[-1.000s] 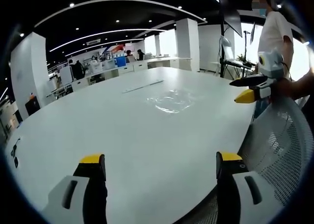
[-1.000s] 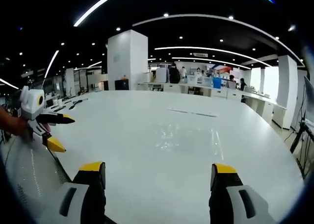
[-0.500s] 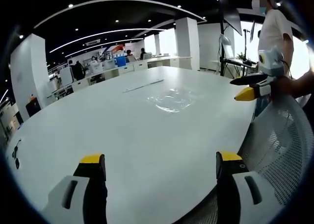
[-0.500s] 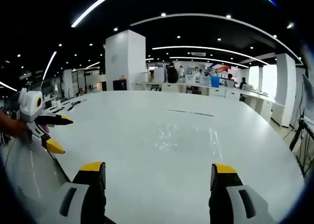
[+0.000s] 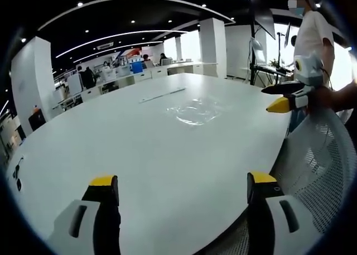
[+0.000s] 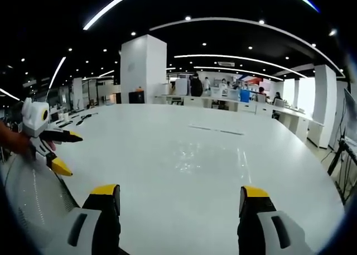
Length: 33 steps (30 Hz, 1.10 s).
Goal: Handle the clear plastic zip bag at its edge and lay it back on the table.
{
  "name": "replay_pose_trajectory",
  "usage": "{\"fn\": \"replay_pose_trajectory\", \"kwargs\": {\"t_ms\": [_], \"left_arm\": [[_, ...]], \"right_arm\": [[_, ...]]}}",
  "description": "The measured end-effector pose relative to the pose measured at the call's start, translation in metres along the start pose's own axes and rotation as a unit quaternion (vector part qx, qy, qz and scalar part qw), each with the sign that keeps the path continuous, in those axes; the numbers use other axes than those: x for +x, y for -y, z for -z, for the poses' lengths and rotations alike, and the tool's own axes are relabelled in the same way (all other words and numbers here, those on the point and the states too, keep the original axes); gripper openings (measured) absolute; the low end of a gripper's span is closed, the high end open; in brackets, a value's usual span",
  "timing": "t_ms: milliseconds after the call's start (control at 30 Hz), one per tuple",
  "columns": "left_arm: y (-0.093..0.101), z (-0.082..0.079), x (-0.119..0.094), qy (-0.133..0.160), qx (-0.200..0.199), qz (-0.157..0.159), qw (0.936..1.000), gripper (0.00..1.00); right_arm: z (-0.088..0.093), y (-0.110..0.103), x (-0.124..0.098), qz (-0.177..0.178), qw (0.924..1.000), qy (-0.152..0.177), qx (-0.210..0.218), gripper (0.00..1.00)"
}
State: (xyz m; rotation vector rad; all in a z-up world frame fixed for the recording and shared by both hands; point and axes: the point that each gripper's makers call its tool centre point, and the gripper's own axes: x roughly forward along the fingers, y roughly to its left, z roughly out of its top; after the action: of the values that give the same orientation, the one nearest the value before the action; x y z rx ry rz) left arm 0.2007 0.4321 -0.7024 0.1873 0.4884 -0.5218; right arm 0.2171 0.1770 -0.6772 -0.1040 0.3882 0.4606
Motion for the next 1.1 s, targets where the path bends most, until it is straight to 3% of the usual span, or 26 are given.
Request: {"fn": "replay_pose_trajectory", "kwargs": {"t_ms": [800, 1100], "left_arm": [[-0.007, -0.004, -0.002, 0.0, 0.002, -0.013, 0.9999, 0.96], [-0.009, -0.017, -0.005, 0.013, 0.011, -0.02, 0.9997, 0.97]], "right_arm": [[-0.004, -0.002, -0.001, -0.002, 0.9999, 0.004, -0.011, 0.88], [-0.002, -0.003, 0.0, -0.004, 0.9993, -0.006, -0.036, 0.89]]}}
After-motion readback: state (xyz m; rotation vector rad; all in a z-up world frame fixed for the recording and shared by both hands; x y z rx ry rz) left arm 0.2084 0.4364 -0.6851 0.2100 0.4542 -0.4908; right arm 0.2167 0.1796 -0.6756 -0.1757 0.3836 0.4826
